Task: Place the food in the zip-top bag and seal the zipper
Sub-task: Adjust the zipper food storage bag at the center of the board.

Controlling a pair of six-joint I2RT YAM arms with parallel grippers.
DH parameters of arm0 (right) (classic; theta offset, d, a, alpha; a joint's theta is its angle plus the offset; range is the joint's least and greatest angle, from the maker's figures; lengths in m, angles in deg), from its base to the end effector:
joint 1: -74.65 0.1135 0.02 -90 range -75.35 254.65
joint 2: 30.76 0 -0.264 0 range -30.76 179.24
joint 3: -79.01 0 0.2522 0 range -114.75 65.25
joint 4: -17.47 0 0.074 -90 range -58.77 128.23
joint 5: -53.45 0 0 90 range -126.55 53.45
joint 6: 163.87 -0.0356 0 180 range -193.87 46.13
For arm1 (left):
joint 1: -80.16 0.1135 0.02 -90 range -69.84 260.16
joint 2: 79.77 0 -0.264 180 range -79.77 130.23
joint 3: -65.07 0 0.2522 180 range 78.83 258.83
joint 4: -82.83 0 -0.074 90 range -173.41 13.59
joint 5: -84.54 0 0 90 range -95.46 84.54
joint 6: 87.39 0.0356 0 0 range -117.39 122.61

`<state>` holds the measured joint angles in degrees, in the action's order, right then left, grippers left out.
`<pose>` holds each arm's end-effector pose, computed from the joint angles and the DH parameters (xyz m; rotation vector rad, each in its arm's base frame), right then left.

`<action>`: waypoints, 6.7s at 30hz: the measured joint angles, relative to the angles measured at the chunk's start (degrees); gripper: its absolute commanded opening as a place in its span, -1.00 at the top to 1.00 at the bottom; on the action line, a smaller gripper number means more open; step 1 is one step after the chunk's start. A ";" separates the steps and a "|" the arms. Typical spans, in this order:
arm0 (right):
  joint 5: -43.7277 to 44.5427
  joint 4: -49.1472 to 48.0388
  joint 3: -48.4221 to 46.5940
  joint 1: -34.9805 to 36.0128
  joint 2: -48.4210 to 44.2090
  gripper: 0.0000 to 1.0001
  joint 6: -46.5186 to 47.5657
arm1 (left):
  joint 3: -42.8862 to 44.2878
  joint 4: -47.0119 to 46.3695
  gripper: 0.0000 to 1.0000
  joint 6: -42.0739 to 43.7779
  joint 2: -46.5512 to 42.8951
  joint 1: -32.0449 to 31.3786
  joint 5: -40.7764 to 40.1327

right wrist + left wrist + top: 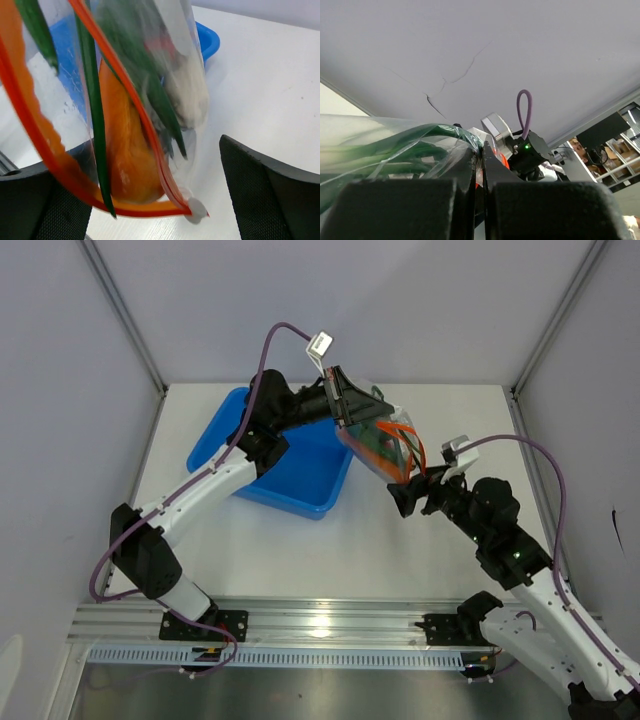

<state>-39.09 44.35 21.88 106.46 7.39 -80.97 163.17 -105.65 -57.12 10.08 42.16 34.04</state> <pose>0.1346 0.0854 0.3435 -0.4047 1.6908 0.5405 0.2745 -0.2432 0.4429 0.4166 1.5649 -1.8214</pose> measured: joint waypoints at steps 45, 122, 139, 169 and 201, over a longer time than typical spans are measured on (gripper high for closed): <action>-17.90 49.55 -29.70 0.37 13.70 1.00 5.33 | -23.71 7.61 -0.99 29.31 -28.87 -1.25 -4.42; -14.53 49.53 -36.54 8.79 21.62 -0.99 -2.86 | -23.71 25.05 0.99 45.40 -19.93 3.06 17.38; -21.53 35.52 -14.99 -6.32 5.29 -0.99 -10.95 | -26.62 9.05 0.99 25.83 -23.02 4.72 16.81; -40.57 -14.08 6.29 -8.55 -6.56 1.00 -22.80 | -36.52 -23.76 0.32 -1.05 -23.23 6.03 19.21; -31.39 11.45 3.85 4.76 2.12 1.00 -7.06 | -42.60 28.72 -0.49 42.36 -52.57 5.88 -17.68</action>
<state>-70.48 55.80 25.73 111.22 9.51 -88.02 120.57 -76.93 -14.76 -42.49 48.04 16.36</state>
